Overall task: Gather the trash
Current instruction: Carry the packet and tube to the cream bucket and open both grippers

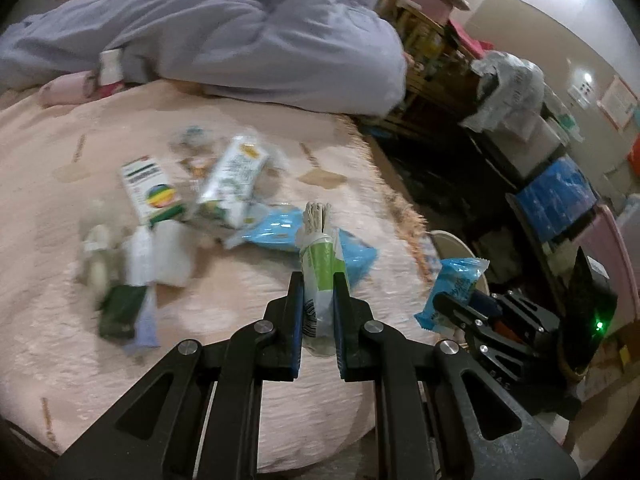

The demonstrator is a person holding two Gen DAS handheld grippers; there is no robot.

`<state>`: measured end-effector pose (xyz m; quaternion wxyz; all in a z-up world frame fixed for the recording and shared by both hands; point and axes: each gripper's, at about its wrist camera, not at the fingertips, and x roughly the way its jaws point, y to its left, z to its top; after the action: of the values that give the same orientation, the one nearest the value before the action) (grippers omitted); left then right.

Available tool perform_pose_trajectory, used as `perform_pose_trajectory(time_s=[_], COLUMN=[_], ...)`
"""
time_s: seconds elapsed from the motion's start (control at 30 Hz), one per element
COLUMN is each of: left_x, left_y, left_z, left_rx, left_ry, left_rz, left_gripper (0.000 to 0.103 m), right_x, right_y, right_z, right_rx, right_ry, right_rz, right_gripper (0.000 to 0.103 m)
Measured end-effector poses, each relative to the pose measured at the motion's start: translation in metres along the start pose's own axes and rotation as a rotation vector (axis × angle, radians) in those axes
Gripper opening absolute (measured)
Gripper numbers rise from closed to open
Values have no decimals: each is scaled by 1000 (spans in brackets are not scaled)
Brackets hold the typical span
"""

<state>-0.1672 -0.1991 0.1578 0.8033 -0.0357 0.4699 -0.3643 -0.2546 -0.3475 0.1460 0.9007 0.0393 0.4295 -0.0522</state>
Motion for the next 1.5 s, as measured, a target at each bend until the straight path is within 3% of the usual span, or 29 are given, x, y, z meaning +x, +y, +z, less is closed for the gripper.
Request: perform_pose_trajectory(time_s=[0.4, 0.73, 0.93, 1.23, 1.5], left_x=[68, 135, 160, 189, 217], left_y=[-104, -180, -205, -219, -238], left_z=[9, 7, 4, -1, -6], left_rx=[130, 208, 235, 248, 287], left_ry=[83, 174, 209, 235, 236], left_rz=[-107, -177, -190, -171, -103], left_gripper=[10, 10, 10, 10, 10], right_x=[-32, -36, -37, -28, -21], right_y=[-99, -186, -219, -236, -251], right_z=[-30, -64, -80, -89, -96], right_rx=[85, 144, 188, 220, 254], right_ry=[11, 95, 114, 133, 137], right_rz=[-194, -341, -368, -371, -377], right_gripper=[26, 26, 26, 26, 26])
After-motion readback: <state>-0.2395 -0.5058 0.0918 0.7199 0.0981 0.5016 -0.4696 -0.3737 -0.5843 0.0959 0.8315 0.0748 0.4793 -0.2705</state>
